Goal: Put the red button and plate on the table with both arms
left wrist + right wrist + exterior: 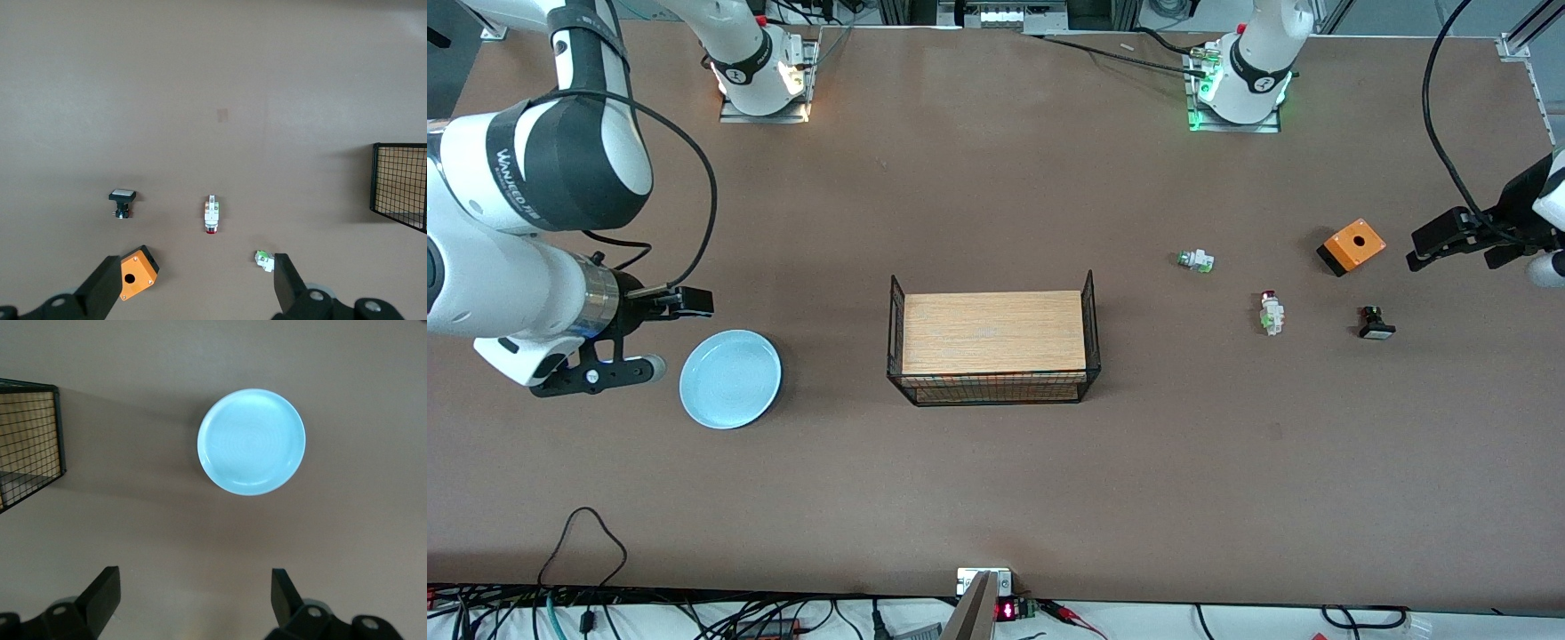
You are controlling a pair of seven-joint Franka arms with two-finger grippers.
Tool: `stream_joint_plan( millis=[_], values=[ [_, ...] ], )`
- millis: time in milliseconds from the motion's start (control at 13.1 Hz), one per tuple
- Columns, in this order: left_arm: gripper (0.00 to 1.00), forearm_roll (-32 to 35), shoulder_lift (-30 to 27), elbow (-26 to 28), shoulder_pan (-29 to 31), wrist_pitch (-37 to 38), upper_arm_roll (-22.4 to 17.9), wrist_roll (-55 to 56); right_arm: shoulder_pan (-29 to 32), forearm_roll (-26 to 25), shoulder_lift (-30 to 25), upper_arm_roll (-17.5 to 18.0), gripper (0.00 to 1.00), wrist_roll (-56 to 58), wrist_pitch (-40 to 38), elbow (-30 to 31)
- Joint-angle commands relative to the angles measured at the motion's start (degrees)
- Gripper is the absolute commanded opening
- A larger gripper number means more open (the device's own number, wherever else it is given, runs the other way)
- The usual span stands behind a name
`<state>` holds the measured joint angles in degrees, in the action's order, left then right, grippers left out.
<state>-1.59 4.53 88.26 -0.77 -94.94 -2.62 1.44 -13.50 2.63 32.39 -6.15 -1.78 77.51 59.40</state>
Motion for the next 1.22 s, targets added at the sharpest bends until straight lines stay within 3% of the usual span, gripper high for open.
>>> stream_joint_plan(
  millis=[0, 305, 458, 763, 915, 992, 1144],
  values=[
    [1.00, -1.40, -1.19, 1.21, -0.46, -0.33, -0.81, -0.65, 0.32, -0.34, -2.41, 0.35, 1.00, -3.49, -2.97, 0.45],
    [1.00, -1.31, -1.19, 1.21, -0.46, -0.24, -0.90, -0.65, 0.84, -0.26, -3.21, 0.26, 1.00, -3.33, -4.22, 1.32],
    [1.00, -1.22, -1.28, 1.21, -0.46, -0.15, -0.90, -0.65, -0.12, -0.52, -8.01, 0.43, 0.99, -4.10, -1.25, 8.75],
    [1.00, -0.70, -1.28, 1.21, -0.46, 0.37, -0.64, -0.65, 0.14, -0.26, -22.33, 0.43, 0.99, -4.11, 13.51, 31.59],
    [1.00, -0.69, -1.28, 1.21, -0.46, 0.37, -0.64, -0.65, 0.23, -0.61, -27.70, 0.43, 0.99, -4.11, 19.23, 39.52],
    [1.00, -0.69, -1.28, 1.21, -0.46, 0.37, -0.55, -0.65, 0.32, -0.87, -29.56, 0.43, 0.99, -4.02, 21.17, 42.35],
    [1.00, -0.78, -1.28, 1.21, -0.46, 0.37, -0.72, -0.57, 0.67, -0.87, -28.97, 0.35, 0.99, -3.85, 21.01, 41.51]
  ],
)
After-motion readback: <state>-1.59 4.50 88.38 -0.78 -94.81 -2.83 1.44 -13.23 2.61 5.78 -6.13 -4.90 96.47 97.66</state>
